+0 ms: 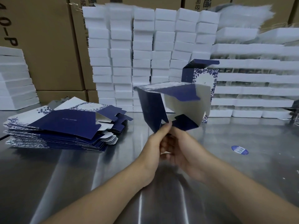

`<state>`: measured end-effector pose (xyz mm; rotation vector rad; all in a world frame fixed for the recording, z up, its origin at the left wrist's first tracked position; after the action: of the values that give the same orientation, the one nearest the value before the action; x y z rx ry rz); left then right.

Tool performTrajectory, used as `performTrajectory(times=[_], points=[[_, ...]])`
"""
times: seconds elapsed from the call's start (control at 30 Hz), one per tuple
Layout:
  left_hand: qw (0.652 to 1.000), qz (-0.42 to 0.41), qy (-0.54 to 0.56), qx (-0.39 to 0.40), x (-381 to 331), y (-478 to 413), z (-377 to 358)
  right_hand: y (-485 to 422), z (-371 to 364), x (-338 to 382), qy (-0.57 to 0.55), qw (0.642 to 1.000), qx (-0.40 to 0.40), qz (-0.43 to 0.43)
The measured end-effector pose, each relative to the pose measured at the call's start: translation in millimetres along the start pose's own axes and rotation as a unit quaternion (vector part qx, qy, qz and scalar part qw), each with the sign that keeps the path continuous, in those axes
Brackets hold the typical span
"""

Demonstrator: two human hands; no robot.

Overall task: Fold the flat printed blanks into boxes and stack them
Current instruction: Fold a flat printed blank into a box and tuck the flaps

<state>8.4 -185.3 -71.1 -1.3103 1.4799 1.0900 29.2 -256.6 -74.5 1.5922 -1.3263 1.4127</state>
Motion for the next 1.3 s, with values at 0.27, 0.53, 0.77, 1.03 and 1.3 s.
performTrajectory(times=[0.27, 0.53, 0.77, 1.03, 1.3], points=[[0.989, 0.064, 0.011, -0.132, 8.1, -5.4, 17.9, 3.8, -5.1, -9.9, 0.030, 0.999, 0.007, -0.036], [0.986, 0.074, 0.028, -0.144, 10.4, -5.3, 22.2, 4.9, -12.0, -10.4, 0.002, 1.000, 0.017, -0.011], [0.989, 0.070, 0.068, -0.112, 6.7, -11.7, 22.3, 1.9, 6.2, -7.6, 0.021, 0.998, -0.059, -0.008], [0.991, 0.038, 0.030, -0.122, 2.6, -13.0, 28.2, 1.8, 7.4, -1.7, 0.058, 0.996, -0.064, -0.004], [0.992, 0.017, 0.035, -0.120, 0.6, -16.4, 32.8, 1.4, 12.9, 1.9, 0.096, 0.991, -0.091, 0.017]])
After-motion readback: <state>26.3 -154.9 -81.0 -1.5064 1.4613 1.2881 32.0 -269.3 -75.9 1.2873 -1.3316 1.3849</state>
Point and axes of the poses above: each hand's wrist, its own y-axis away from the middle knuckle, its own z-axis out of the back of the hand, x = y × z, the point moved 8 cm from there along -y, towards the middle knuckle, and after that the axes turned 11 degrees about z, right-handed, at the moved point
